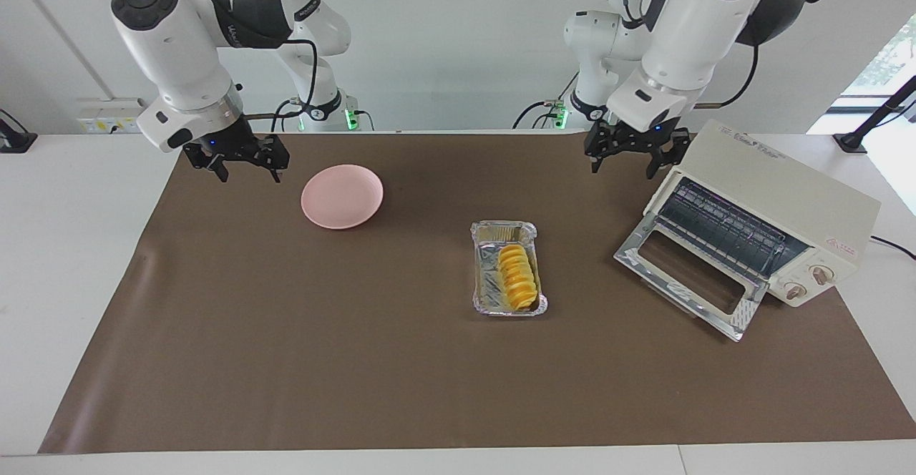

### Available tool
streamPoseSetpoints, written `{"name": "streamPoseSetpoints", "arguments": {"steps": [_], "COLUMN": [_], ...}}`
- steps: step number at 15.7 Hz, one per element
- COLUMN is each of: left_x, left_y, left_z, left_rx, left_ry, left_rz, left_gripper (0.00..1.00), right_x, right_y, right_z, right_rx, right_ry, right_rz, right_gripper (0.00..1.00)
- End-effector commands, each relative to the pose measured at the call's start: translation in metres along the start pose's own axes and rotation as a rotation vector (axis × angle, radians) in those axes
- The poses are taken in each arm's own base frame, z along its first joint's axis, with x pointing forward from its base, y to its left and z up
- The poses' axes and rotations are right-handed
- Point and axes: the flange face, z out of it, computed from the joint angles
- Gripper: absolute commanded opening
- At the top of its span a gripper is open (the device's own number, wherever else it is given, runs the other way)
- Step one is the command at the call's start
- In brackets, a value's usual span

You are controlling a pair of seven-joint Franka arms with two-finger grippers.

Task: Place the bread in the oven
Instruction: 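Grasp the foil tray with the left gripper while the right gripper withdraws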

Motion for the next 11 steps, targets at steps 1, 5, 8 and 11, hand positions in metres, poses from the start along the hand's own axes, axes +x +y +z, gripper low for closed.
{"name": "streamPoseSetpoints", "arguments": {"steps": [1, 5, 8, 11], "left_x": [0.055, 0.061, 0.047, 0.035], "left_y": [0.077, 0.134, 0.176, 0.187], "left_z": [0.042, 0.102, 0.143, 0.201], "left_rx": [0.025, -0.028, 0.011, 0.020], "left_ry": [-0.053, -0.016, -0.052, -0.060], "left_rz": [-0.046, -0.187, -0.189, -0.237], "left_gripper": [1.00, 1.00, 1.00, 1.00], "right_x": [-0.006, -0.014, -0.014, -0.014], "right_y": [0.003, 0.002, 0.002, 0.002], "right_z": [-0.001, -0.015, -0.015, -0.016], "right_rx": [-0.020, -0.021, -0.022, -0.021], "right_ry": [-0.005, 0.022, 0.023, 0.026], "right_rz": [-0.012, -0.012, -0.012, -0.012], "right_gripper": [1.00, 1.00, 1.00, 1.00]}}
